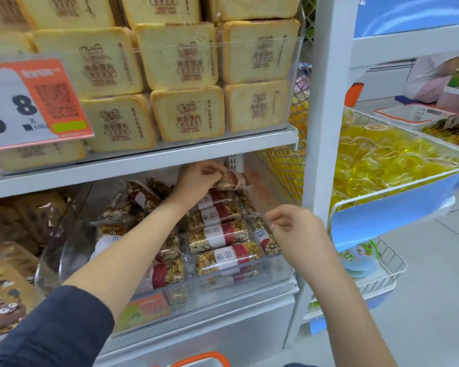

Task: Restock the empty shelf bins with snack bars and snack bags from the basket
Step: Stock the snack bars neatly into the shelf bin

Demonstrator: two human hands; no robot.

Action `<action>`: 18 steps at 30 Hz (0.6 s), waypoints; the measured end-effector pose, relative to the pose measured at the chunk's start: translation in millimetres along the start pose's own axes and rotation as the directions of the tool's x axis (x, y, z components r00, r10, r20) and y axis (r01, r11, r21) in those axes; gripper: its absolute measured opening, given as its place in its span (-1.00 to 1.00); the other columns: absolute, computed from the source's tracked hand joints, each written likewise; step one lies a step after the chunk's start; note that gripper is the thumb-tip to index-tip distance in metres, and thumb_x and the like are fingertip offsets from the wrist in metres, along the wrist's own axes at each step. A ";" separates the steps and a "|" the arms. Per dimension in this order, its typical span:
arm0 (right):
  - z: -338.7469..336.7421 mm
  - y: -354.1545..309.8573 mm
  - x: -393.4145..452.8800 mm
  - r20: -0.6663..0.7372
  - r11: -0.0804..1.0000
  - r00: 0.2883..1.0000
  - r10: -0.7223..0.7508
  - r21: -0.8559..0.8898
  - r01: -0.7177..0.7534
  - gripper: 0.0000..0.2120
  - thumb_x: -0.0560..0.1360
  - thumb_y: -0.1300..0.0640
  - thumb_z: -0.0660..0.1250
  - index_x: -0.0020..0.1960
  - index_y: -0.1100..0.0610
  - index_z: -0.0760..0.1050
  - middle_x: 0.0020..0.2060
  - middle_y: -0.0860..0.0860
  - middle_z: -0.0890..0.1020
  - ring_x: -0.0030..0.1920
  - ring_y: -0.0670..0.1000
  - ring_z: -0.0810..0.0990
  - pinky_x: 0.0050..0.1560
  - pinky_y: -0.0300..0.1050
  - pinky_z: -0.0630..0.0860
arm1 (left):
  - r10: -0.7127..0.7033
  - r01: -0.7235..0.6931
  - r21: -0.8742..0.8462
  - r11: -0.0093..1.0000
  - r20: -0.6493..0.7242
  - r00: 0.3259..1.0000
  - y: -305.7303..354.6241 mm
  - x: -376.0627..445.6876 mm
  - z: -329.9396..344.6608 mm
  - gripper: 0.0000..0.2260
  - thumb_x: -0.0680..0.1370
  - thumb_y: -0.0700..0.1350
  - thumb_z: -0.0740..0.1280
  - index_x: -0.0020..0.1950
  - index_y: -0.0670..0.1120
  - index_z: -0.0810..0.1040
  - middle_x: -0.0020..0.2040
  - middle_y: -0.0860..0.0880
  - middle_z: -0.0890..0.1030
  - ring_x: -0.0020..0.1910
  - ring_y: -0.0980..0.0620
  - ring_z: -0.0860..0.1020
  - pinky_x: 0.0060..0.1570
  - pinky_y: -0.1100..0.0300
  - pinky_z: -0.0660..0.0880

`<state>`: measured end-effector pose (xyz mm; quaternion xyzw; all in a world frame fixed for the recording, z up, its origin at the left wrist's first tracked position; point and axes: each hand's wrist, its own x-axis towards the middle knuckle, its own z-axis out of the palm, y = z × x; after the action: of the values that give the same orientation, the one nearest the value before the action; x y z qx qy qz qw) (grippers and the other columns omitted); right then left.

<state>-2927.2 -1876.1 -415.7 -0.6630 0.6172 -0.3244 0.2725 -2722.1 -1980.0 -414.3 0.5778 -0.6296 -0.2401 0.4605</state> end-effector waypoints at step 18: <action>3.6 -3.2 7.0 0.014 0.987 0.999 0.035 0.155 -0.037 -0.77 0.54 0.27 0.24 0.03 -0.03 0.56 -0.11 -0.06 0.63 -0.12 -0.12 0.57 -0.31 -0.40 0.39 | 0.034 -0.133 0.353 0.926 0.273 0.961 33.5 -34.7 -1.2 -0.84 0.51 -0.20 0.36 0.01 0.04 0.63 0.05 0.15 0.59 0.06 0.18 0.50 0.08 0.32 0.34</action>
<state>-2922.2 -1883.0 -414.9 -0.6303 0.6003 -0.3628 0.3326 -2741.2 -1939.5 -396.3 0.5893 -0.7429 -0.1722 0.2666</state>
